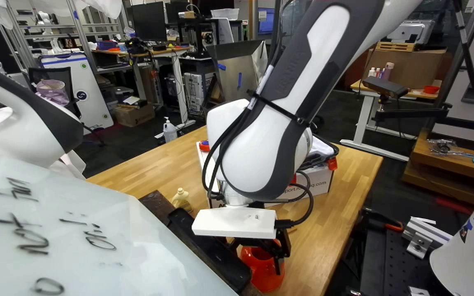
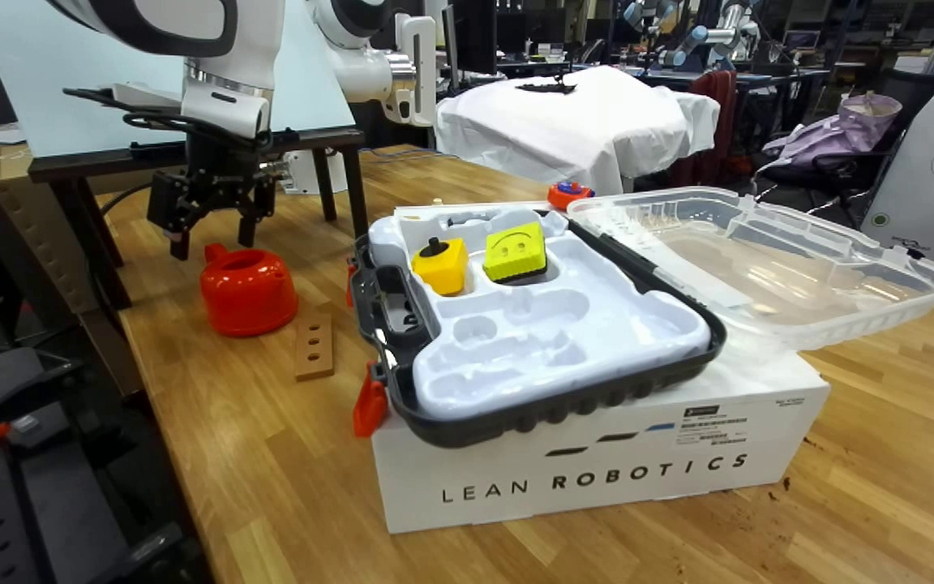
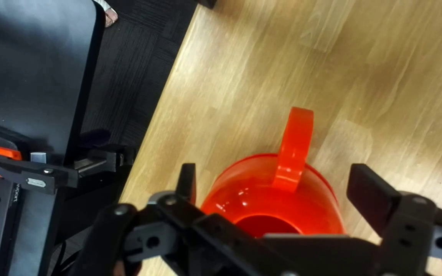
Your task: Change the position of the toy kettle slightly anti-clockwise
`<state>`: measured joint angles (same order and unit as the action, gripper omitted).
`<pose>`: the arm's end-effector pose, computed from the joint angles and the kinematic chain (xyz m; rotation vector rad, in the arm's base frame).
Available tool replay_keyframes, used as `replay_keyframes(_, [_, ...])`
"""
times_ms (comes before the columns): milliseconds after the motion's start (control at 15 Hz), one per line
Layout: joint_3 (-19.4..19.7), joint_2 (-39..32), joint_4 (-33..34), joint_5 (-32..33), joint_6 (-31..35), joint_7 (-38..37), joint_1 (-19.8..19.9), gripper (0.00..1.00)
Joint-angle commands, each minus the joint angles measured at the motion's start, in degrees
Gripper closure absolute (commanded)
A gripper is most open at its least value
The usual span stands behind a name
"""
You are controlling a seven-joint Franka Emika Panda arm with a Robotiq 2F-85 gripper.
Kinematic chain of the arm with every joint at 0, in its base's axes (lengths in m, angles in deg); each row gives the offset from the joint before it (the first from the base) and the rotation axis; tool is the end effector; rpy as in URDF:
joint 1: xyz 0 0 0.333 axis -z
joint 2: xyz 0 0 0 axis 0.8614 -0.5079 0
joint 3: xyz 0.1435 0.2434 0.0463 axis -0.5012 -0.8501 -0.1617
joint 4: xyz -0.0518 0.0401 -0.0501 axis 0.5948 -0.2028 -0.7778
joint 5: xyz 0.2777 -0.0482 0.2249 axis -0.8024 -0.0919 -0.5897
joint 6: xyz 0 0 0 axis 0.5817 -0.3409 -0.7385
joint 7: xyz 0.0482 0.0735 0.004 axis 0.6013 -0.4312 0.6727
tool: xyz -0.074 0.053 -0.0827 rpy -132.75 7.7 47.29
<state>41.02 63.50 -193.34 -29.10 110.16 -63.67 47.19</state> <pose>0.4044 0.1820 0.1598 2.4859 -1.8266 -0.5080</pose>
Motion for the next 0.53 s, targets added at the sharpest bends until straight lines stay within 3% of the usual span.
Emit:
replay_keyframes(0, [0.22, -0.99, 0.91, -1.58, 0.48, 0.26, -0.38, 0.00])
replay_keyframes(200, [0.21, -1.09, 0.96, -1.83, 0.49, 0.44, -0.34, 0.00])
replay_keyframes(267, [0.21, -1.08, 0.93, -1.99, 0.57, 0.47, -0.30, 0.06])
replay_keyframes(333, [0.21, -1.09, 0.89, -2.19, 0.66, 0.50, -0.26, 0.25])
replay_keyframes(467, [0.13, -1.13, 0.82, -2.98, 0.93, 0.71, -0.13, 0.31])
